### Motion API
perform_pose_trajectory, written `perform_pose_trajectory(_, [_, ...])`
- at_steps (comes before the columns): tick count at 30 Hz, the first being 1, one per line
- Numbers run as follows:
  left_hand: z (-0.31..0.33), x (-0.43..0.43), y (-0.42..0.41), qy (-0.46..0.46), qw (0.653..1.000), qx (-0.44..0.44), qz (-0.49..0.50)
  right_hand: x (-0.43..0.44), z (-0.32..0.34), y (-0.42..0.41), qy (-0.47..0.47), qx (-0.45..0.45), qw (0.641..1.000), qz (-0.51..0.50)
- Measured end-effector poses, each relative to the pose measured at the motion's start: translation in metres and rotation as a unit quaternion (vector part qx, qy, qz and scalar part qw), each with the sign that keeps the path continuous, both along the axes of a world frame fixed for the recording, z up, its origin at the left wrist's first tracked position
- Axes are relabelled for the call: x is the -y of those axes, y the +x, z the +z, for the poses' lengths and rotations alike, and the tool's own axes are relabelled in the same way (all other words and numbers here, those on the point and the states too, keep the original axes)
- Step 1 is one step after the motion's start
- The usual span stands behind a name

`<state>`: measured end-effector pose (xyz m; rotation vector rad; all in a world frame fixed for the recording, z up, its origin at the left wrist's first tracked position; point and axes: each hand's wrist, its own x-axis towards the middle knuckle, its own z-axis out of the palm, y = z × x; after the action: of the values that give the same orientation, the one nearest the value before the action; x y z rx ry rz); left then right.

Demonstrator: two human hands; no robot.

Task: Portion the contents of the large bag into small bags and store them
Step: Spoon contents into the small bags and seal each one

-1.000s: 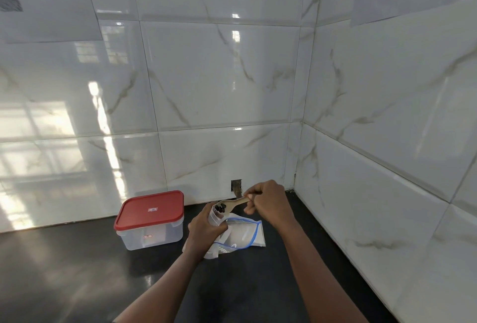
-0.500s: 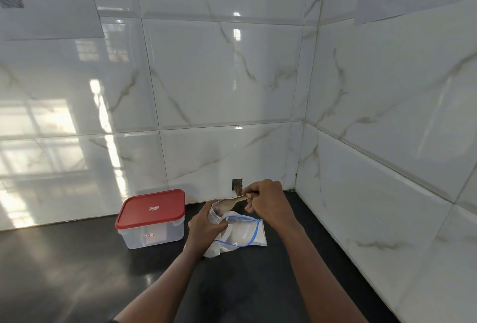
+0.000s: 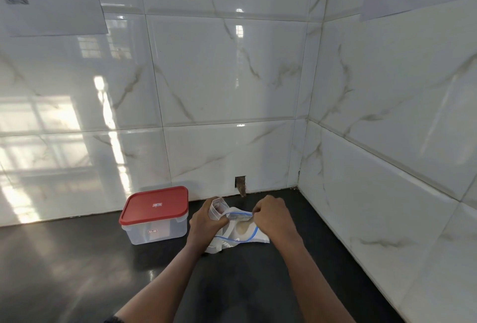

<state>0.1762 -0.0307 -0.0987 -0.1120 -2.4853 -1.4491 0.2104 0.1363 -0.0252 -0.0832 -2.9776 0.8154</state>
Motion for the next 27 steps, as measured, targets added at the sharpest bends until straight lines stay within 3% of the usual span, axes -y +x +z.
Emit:
perform_pose_trajectory(6, [0.001, 0.006, 0.005, 0.014, 1.0, -0.013, -0.01, 0.023, -0.046, -0.002, 0.051, 0.004, 0.995, 0.083])
perform_pose_trajectory(14, [0.009, 0.017, 0.008, 0.014, 0.999, -0.048, -0.012, 0.051, -0.07, 0.006, -0.075, -0.007, 0.991, 0.107])
perform_pose_trajectory(18, [0.018, 0.021, 0.008, 0.014, 0.999, -0.015, -0.047, 0.068, -0.079, 0.009, -0.095, -0.021, 0.992, 0.082])
perform_pose_trajectory(24, [0.028, 0.014, 0.007, -0.025, 0.988, 0.043, -0.149, 0.074, -0.086, 0.016, 0.115, -0.055, 0.99, 0.054])
perform_pose_trajectory(27, [0.034, 0.002, 0.007, 0.017, 0.989, 0.044, -0.143, 0.071, -0.088, 0.02, 0.175, -0.019, 0.983, 0.048])
